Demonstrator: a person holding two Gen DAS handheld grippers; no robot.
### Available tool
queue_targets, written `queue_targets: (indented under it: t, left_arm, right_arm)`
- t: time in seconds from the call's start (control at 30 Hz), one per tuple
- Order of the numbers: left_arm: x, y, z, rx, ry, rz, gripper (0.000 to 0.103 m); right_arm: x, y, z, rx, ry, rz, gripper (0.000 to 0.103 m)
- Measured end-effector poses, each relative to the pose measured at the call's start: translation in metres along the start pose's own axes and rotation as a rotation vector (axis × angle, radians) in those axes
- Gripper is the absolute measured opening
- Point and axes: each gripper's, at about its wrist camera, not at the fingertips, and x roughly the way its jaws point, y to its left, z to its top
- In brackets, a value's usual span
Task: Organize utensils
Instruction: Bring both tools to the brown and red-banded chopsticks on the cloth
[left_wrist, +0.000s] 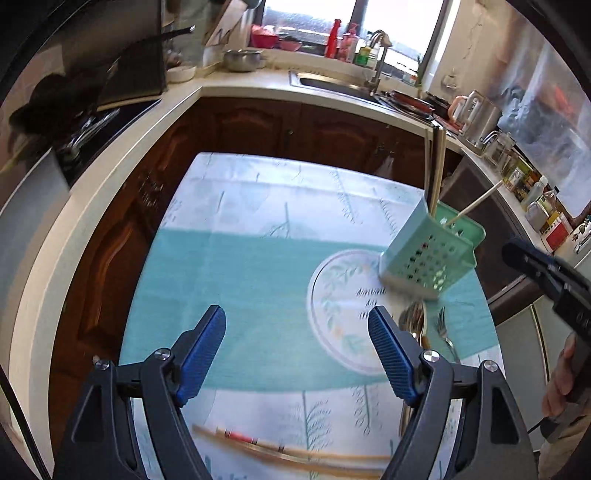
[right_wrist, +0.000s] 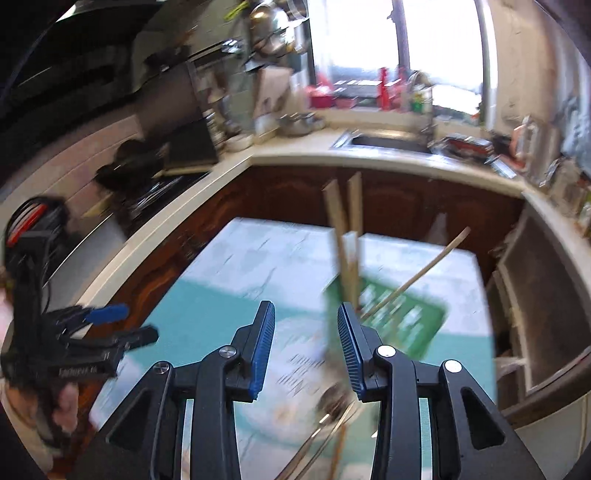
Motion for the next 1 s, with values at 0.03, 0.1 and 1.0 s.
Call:
queue_targets:
  t: [0.03,0.1,1.0]
  left_arm:
    - [-0.002,0.006,-0.010,-0.014,0.011,0.003,0.078]
    - [-0.004,0.016,-0.031,-0.040,0.041,0.006,0.078]
    - [0.049,0.076,-0.162,-0.385,0.329,-0.205,0.037]
  right_arm:
    - [0.002,0.008,-0.011,-0.004,0.018,0.020,0.036]
    - [0.011,0.023,-0.036,-0.013,0.065,0.071,0.036]
    - [0.084,0.164,-0.212,-0.407,0.468,0.339,0.023]
